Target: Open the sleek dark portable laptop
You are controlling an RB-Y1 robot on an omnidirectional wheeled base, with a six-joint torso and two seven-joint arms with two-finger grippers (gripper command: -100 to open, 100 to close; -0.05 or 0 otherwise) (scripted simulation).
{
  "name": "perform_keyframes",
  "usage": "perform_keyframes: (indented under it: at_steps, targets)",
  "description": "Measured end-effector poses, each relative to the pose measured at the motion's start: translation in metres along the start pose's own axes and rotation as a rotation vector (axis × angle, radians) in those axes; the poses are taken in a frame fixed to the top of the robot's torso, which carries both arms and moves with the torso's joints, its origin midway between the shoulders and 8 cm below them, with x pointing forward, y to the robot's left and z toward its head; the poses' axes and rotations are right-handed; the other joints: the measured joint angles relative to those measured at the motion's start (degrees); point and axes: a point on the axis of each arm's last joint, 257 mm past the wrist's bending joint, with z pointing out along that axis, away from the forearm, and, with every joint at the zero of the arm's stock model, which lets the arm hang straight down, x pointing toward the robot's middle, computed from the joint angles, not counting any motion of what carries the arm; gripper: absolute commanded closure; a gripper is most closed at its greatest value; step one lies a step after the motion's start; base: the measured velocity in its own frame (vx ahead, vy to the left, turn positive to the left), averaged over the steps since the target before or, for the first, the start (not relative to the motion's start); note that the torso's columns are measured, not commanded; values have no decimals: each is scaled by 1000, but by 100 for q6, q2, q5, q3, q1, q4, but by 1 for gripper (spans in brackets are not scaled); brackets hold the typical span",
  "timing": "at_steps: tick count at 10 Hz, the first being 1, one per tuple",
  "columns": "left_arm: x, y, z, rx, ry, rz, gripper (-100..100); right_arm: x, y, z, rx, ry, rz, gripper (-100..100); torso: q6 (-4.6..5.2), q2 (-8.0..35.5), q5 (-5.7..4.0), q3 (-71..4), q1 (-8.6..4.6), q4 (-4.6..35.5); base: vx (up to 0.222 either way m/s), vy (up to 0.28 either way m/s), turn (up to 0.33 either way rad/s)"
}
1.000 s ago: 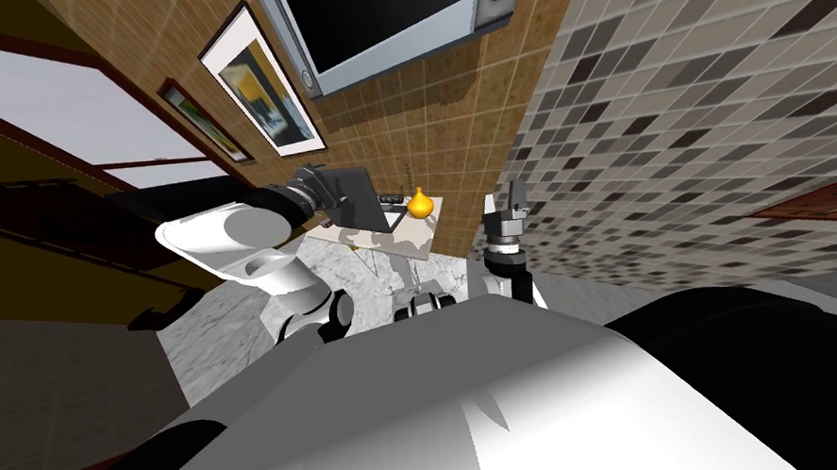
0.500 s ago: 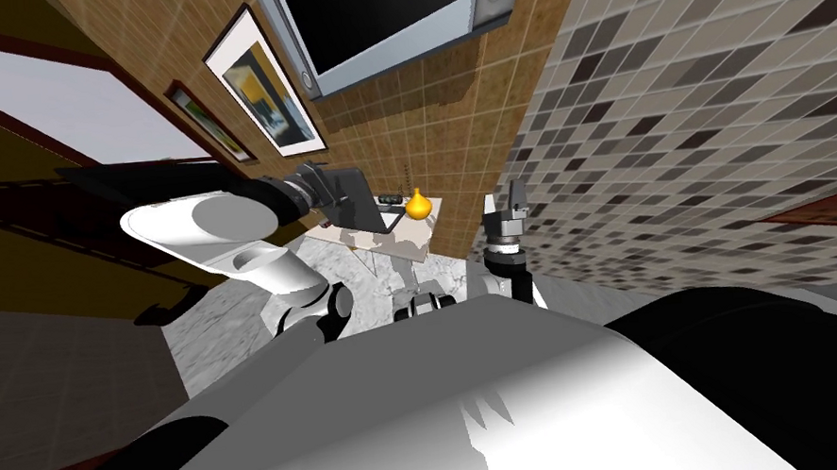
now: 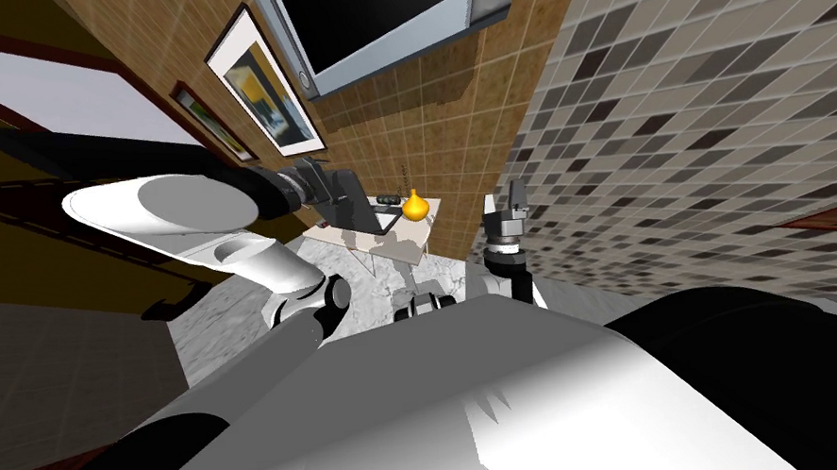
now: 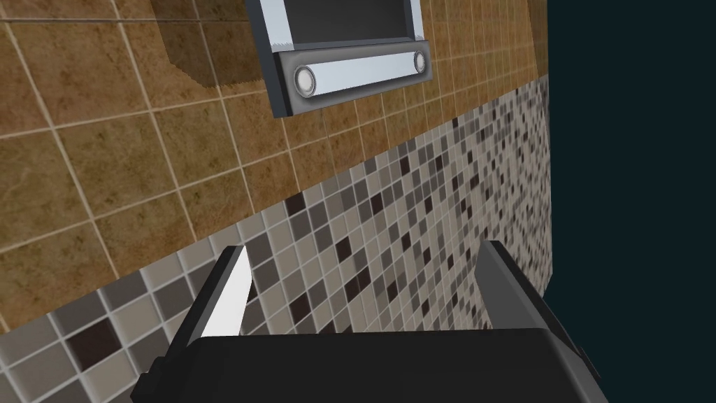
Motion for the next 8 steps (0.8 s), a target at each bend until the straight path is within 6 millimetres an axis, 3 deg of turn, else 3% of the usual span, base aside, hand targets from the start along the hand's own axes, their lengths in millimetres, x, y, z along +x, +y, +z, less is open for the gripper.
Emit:
perform_keyframes:
  at_steps: [8]
  targets:
    - [5,-6,-14,-87,15,42,-100,0,0,0,0,0,0,0,0,0,1,0,3,0,9,-50,29]
